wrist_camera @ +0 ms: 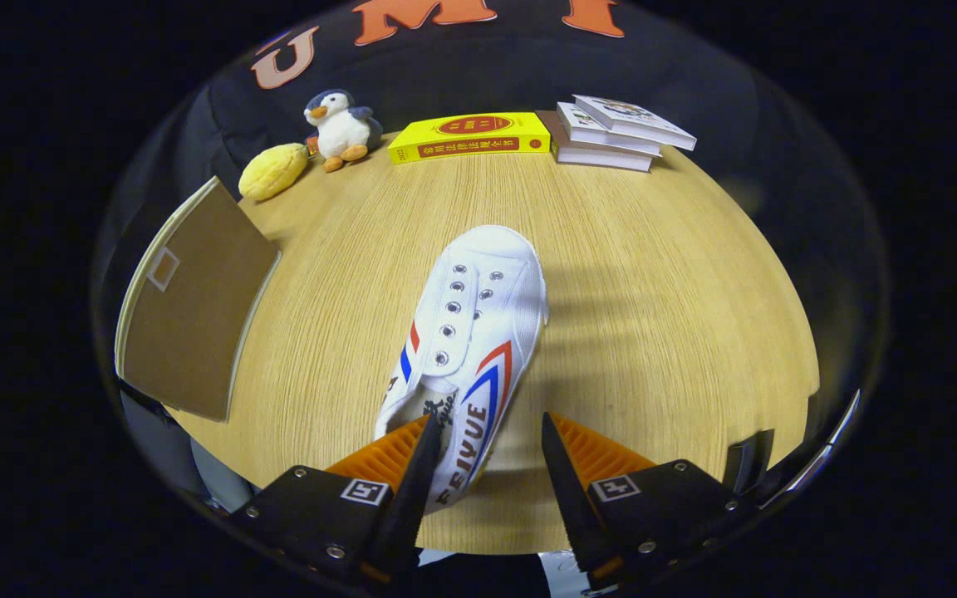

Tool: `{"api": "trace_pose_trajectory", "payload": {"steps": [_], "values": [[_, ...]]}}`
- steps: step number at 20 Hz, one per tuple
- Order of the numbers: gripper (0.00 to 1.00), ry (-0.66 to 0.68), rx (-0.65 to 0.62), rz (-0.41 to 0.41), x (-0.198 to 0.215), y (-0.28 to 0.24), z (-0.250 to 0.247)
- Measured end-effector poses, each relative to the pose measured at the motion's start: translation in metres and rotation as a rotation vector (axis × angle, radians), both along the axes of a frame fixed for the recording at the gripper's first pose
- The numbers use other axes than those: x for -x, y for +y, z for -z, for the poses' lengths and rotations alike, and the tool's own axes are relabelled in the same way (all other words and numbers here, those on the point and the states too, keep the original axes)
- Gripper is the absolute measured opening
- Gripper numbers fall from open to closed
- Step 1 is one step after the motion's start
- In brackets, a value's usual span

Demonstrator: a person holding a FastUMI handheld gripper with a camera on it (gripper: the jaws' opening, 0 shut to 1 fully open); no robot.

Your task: Open the storage box then place both shoes into the box .Put the left shoe in first, then the right shoe, with the right side of both shoes facing outward in a uniform manner.

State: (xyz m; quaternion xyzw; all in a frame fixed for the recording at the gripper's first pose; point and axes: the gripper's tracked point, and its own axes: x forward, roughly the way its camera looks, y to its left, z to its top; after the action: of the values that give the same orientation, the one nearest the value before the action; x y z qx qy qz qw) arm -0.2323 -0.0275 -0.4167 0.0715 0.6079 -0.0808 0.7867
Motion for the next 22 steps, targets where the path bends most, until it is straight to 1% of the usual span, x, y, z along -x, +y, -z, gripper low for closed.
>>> {"api": "trace_pose_trajectory", "payload": {"steps": [3,4,5,6,8,10,12,14,16,19,22], "values": [[0.62,-0.012,-0.126,0.053,-0.007,0.012,0.010],[0.52,-0.016,-0.156,0.086,-0.008,0.012,0.008],[0.50,-0.012,-0.176,0.121,-0.008,0.011,0.008],[0.43,-0.013,-0.184,0.161,-0.008,0.008,0.008],[0.23,0.006,-0.211,0.244,-0.010,0.005,0.007],[0.08,0.009,-0.218,0.265,-0.012,0.004,0.005],[0.05,-0.007,-0.225,0.270,-0.016,0.006,-0.007],[0.05,-0.050,-0.268,0.291,-0.030,0.018,-0.026],[0.05,-0.082,-0.297,0.286,-0.048,0.031,-0.050],[0.05,-0.142,-0.311,0.219,-0.081,0.058,-0.093],[0.05,-0.171,-0.344,0.147,-0.109,0.101,-0.126]]}}
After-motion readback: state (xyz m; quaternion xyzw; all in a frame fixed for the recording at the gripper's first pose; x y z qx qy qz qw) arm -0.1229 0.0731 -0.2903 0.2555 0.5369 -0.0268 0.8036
